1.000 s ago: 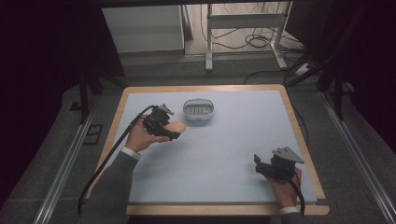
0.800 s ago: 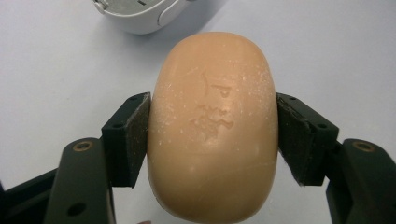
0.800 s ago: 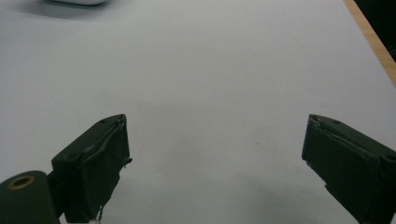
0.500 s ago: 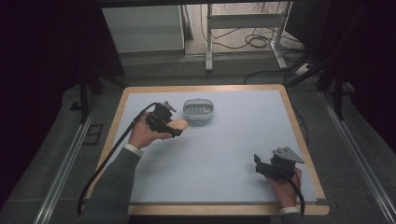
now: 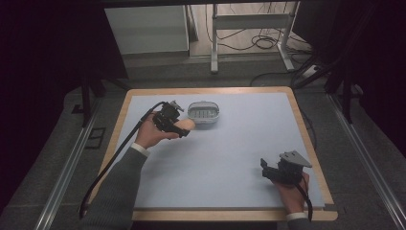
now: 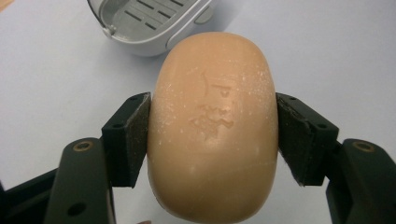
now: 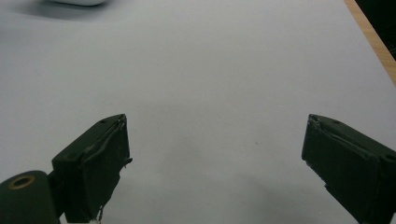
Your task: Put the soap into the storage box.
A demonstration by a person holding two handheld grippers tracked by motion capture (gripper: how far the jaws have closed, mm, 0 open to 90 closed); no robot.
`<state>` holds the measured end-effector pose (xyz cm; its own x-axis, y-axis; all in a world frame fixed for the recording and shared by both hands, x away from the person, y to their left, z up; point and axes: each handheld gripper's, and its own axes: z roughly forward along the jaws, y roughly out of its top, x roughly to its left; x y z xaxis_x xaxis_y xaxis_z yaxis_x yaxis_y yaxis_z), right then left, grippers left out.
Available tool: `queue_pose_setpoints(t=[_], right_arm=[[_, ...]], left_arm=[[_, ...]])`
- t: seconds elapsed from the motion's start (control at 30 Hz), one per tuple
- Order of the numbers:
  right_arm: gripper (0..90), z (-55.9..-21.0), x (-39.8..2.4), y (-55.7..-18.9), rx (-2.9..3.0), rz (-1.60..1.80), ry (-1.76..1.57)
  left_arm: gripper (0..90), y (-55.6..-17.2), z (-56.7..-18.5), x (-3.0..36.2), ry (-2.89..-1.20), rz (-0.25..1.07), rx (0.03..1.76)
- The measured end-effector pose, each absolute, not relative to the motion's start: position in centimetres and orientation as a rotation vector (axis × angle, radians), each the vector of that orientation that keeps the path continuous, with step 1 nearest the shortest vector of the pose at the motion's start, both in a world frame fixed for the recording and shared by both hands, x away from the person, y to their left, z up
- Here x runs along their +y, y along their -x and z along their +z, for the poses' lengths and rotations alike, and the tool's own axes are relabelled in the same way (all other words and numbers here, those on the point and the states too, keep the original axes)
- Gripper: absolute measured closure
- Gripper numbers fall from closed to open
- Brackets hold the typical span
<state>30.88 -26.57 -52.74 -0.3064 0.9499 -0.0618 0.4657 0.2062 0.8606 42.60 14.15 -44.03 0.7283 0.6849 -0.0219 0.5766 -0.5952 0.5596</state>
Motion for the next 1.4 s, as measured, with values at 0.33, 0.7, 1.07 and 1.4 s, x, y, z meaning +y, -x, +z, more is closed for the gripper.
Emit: queue_pose_setpoints(t=[0.33,0.7,1.07,1.4], right_arm=[[7.8,-52.7,-26.5,-30.9,1.873,1.015,-1.311],[7.8,-52.8,-26.6,-30.9,1.872,1.016,-1.313],[7.8,-52.7,-26.6,-30.9,1.874,1.016,-1.312],[7.8,-52.8,-26.6,-30.9,1.873,1.017,-1.314]], left_arm=[[32.4,-43.2,-43.7,13.7,-2.379,0.267,0.951],[32.4,-44.1,-43.8,13.5,-2.375,0.265,0.96],[32.4,-44.9,-43.5,13.1,-2.375,0.272,0.97],[32.5,-45.8,-43.5,12.5,-2.38,0.273,0.963]])
